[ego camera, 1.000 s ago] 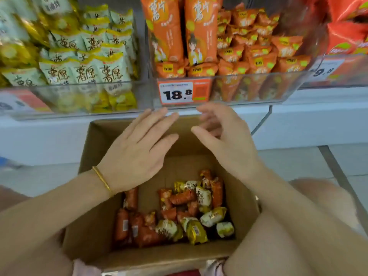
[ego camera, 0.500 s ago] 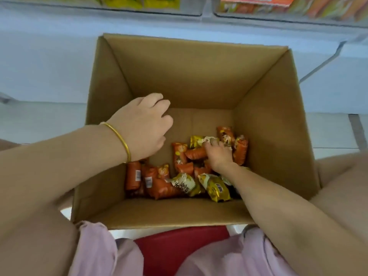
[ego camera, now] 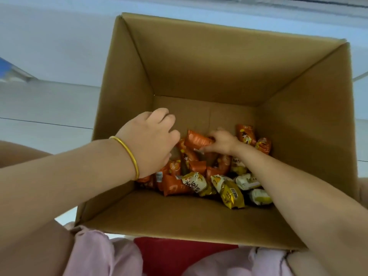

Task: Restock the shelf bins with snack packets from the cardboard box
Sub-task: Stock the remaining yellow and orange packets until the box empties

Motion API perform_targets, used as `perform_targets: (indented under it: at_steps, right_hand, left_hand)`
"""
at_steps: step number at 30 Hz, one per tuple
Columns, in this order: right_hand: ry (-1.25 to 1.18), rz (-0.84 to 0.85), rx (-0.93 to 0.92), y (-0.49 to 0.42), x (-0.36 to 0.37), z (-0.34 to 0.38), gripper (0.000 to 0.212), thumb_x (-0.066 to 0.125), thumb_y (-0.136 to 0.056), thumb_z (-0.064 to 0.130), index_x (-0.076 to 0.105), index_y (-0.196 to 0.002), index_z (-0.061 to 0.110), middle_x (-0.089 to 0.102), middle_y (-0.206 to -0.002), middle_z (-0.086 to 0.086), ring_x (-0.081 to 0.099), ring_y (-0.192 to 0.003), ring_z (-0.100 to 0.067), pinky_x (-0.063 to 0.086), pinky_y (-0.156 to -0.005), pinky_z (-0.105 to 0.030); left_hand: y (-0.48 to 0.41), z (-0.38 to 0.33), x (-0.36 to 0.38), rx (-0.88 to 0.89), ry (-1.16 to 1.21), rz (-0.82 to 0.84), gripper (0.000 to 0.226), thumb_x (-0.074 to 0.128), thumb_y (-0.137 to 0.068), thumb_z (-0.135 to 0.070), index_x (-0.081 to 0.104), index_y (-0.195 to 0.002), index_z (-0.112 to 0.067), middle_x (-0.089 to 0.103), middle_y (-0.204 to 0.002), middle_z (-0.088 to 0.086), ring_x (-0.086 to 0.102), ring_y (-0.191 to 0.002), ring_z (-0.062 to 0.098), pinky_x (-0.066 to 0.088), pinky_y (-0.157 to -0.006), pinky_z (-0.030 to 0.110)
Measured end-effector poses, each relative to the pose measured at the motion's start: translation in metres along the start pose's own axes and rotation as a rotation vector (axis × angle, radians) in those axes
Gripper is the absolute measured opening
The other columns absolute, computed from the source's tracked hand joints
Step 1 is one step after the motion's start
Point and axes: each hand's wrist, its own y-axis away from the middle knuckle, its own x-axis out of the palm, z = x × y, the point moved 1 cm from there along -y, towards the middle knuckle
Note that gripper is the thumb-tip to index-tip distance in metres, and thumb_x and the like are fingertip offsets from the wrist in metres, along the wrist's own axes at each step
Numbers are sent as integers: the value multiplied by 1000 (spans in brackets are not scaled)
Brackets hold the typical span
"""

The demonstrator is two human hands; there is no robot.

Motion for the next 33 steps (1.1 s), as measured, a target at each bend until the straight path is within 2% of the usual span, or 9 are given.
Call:
perform_targets:
  at_steps: [3, 6, 10, 17, 20, 23, 25, 27, 33]
  right_hand:
    - [-308, 186, 37, -12, 20, 32, 75, 66, -82, 52, 40, -143, 19, 39, -145, -8, 41, -131, -28, 38, -102, -37]
    - [-347, 263, 110, -28, 60, 47, 74, 65, -81, 55, 42, -143, 20, 41, -146, -7, 42, -131, -28, 37, -103, -36]
    - [-300, 200, 138, -44, 84, 44, 81, 65, -69, 70, 51, -135, 25, 44, -144, -6, 40, -133, -28, 38, -108, -43]
    - [-506, -30, -76, 17, 2, 60, 58, 77, -75, 43, 59, -126, 24, 35, -124, -4, 40, -125, -23, 33, -100, -23]
    - [-613, -93, -187, 68, -61, 73, 35, 78, -76, 35, 61, -107, 30, 44, -120, 1, 51, -108, -12, 48, -82, -15]
    - [-743, -157, -266, 125, -110, 76, 36, 79, -69, 37, 67, -102, 30, 66, -113, 4, 64, -97, -7, 53, -87, -22]
    - [-791, -169, -290, 155, -129, 72, 46, 81, -61, 41, 67, -104, 29, 70, -110, 5, 67, -100, -12, 52, -93, -30]
    - [-837, -165, -346, 174, -140, 71, 55, 85, -62, 38, 65, -111, 25, 70, -112, 1, 67, -102, -16, 53, -92, -32]
    - [-940, -172, -465, 181, -147, 71, 67, 78, -62, 36, 59, -123, 16, 68, -118, -1, 65, -108, -17, 53, -85, -25]
  left_hand:
    - [3, 3, 7, -21, 16, 29, 52, 33, -97, -46, 26, -144, -23, 16, -156, 9, 9, -144, 28, 23, -116, 40]
    - [11, 8, 13, -59, 54, 43, 52, 32, -97, -46, 26, -144, -25, 16, -156, 7, 9, -145, 26, 20, -116, 38]
    - [18, 12, 16, -89, 71, 115, 53, 32, -97, -45, 25, -145, -25, 13, -157, 7, 7, -145, 25, 19, -116, 37]
    - [-2, 14, -5, -184, 179, 46, 47, 37, -97, -41, 35, -138, -18, 33, -143, 7, 30, -132, 24, 39, -103, 36]
    - [-18, 21, -26, -405, 620, -51, 51, 39, -97, -42, 32, -139, -13, 39, -139, 10, 38, -127, 29, 38, -102, 40]
    - [-32, 28, -56, -686, 1664, -227, 43, 39, -97, -45, 46, -124, -12, 52, -123, 11, 53, -104, 27, 42, -96, 39]
    - [-35, 20, -77, -686, 2255, -259, 38, 37, -98, -42, 55, -107, -11, 57, -99, 9, 52, -81, 22, 44, -79, 35]
    - [-36, 12, -90, -544, 2407, -188, 39, 36, -97, -44, 58, -97, -13, 61, -93, 9, 56, -82, 23, 42, -74, 33]
    - [-33, 33, -102, -111, 2410, 77, 71, 27, -87, -72, 51, -132, -23, 62, -126, 11, 52, -121, 34, 32, -103, 60]
